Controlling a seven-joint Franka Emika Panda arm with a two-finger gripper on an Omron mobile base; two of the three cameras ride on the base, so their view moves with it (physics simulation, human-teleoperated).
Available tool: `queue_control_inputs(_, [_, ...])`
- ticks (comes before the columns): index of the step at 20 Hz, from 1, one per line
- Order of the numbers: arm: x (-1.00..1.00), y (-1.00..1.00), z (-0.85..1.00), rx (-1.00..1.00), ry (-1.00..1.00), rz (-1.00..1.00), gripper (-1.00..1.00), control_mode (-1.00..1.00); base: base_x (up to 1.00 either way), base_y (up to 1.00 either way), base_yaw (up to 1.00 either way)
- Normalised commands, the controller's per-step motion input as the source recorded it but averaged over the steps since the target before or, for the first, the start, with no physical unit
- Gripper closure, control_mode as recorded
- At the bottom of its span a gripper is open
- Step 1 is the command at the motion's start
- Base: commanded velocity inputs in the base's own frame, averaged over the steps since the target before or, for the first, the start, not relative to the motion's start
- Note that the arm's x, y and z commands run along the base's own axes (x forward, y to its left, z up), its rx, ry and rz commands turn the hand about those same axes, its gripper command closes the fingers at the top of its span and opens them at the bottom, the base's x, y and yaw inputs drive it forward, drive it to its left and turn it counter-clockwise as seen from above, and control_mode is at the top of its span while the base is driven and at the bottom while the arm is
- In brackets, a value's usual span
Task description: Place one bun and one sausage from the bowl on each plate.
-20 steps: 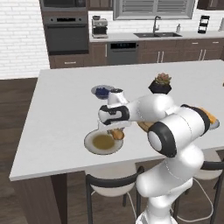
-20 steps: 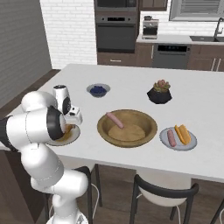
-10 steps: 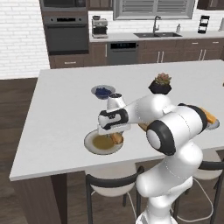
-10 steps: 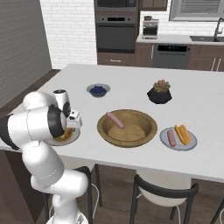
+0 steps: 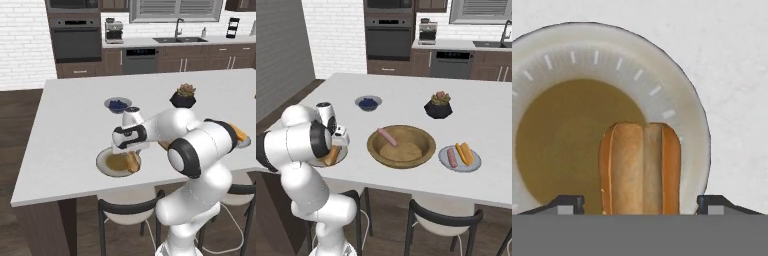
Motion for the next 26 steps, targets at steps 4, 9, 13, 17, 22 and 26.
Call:
queue_control_inputs(4, [0.00,0.00,0.53,0.00,-0.06,0.00,-1.00,-1.00,0.00,0.00,0.00])
queue_control_inputs(9, [0.00,-0.26,0.67,0.00,-0.03,0.00,-1.00,-1.00,0.00,0.00,0.00])
queue_control_inputs(13, [0.00,-0.91,0.41,0.02,-0.05,0.05,-1.00,-1.00,0.00,0.00,0.00])
queue_control_inputs(17, [0.05,-1.00,0.21,0.07,-0.06,0.13,-1.00,-1.00,0.00,0.00,0.00])
queue_control_inputs(22, [0.22,-0.99,0.07,0.07,-0.11,0.24,-1.00,-1.00,0.00,0.00,0.00])
queue_control_inputs(26, [0.42,-0.74,0.00,0.02,-0.10,0.32,-1.00,-1.00,0.00,0.00,0.00])
